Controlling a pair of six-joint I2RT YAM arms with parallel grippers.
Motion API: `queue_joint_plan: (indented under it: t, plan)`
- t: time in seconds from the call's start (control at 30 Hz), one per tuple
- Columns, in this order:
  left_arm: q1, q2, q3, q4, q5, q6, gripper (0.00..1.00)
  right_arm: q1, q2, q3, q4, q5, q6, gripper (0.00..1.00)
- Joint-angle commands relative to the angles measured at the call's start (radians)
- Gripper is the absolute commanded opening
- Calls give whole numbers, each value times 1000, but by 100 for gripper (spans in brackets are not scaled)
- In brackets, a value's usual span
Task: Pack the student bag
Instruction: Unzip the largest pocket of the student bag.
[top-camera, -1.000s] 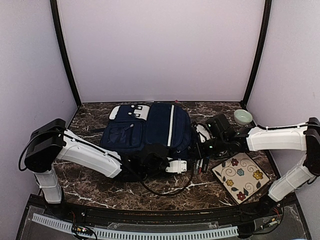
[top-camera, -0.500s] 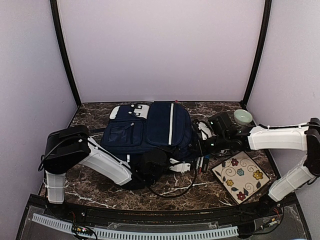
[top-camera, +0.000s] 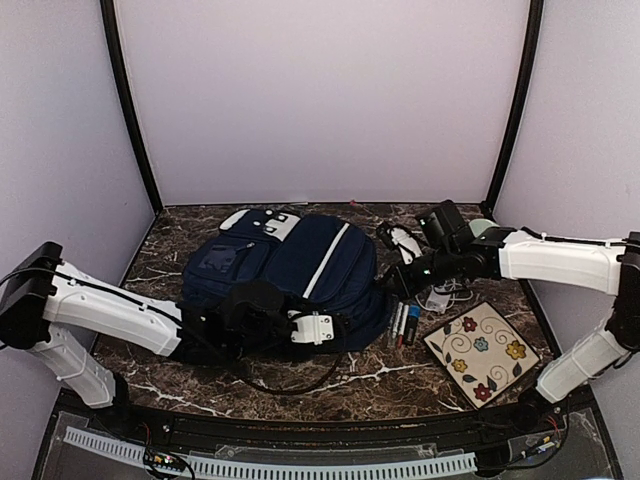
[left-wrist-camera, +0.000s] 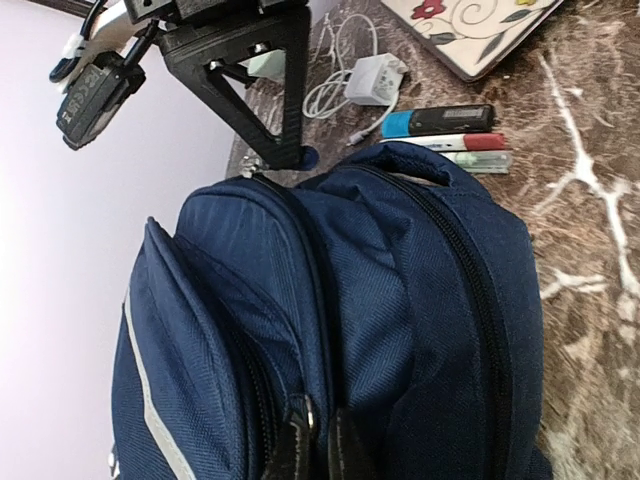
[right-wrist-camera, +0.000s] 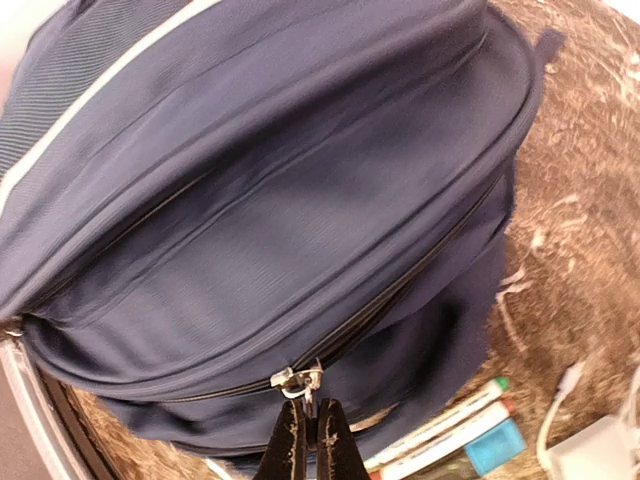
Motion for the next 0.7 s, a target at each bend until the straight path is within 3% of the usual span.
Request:
queue_joint_plan:
  t: [0.0,0.3,0.43,0.53,0.57,0.63,0.67]
  plan:
    - [8,-185,-58,-334,83,-161,0,-102,52,76,-158,230,-134,0]
    - [-11,-366,-156,-464,209,-244,0,-228,275,331,-190,266,-214,0]
    - [-15,-384,-182,-471,206,-273,0,-226,344,418,-139,167,-194,0]
    - [-15,-408,-184,-464,188,-378,0,-213,368,429,-135,114,-172,0]
    - [-15,-428,-184,-456,171,-444,5,-202,365,409,-124,102,-174,0]
    - [-15,-493,-195,-426,133,-588,41,-179,343,348,-74,59,-169,0]
    - [-14,-538,-206,-409,118,-666,53,-166,333,316,-48,33,-160,0]
